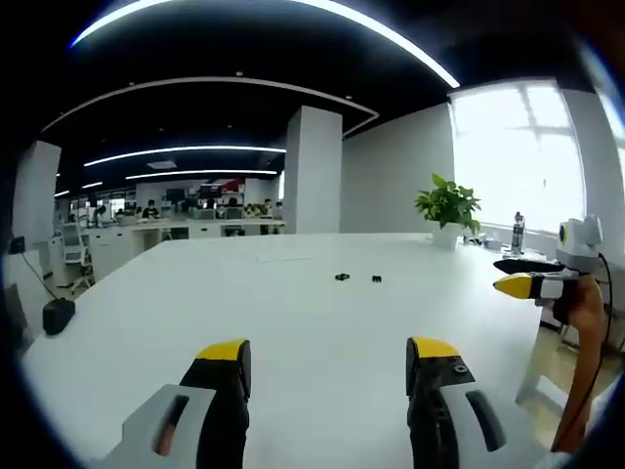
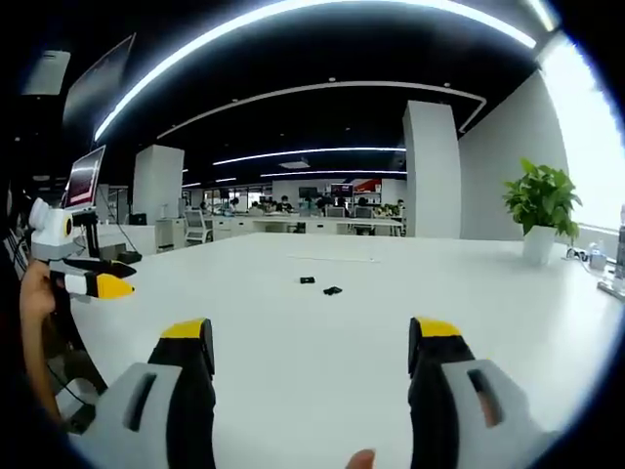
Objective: Snap the two parts of the plastic buckle together until the buckle closes and remains connected.
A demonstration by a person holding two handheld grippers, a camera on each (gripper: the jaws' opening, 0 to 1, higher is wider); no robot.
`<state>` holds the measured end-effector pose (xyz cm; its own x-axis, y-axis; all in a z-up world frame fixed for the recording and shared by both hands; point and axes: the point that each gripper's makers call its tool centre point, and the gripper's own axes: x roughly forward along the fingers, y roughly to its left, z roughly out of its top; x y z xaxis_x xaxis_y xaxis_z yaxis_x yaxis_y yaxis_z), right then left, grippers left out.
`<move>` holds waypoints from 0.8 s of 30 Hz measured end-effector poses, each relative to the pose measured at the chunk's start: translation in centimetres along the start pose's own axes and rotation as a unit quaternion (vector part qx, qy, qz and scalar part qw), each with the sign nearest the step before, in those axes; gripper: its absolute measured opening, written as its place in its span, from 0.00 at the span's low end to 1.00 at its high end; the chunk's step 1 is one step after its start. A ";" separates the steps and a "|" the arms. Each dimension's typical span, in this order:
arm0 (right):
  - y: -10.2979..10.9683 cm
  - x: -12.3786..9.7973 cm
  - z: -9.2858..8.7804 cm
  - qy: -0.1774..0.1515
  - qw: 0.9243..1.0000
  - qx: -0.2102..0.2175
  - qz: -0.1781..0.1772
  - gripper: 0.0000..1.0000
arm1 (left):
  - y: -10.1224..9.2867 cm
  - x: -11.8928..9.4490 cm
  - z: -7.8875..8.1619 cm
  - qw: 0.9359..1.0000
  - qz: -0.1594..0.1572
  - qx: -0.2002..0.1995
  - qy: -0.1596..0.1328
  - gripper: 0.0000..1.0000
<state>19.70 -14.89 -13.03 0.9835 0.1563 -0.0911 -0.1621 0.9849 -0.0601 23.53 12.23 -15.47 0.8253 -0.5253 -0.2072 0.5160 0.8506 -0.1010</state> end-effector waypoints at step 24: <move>-0.1 -0.9 0.6 -0.003 1.000 -0.022 -0.012 0.85 | 0.1 -1.3 0.3 1.000 0.016 0.024 0.002 0.86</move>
<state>18.85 -15.07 -12.38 0.9875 0.1334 -0.0837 -0.1420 0.9842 -0.1063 22.54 13.03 -14.93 0.8406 -0.4977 -0.2136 0.5001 0.8647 -0.0466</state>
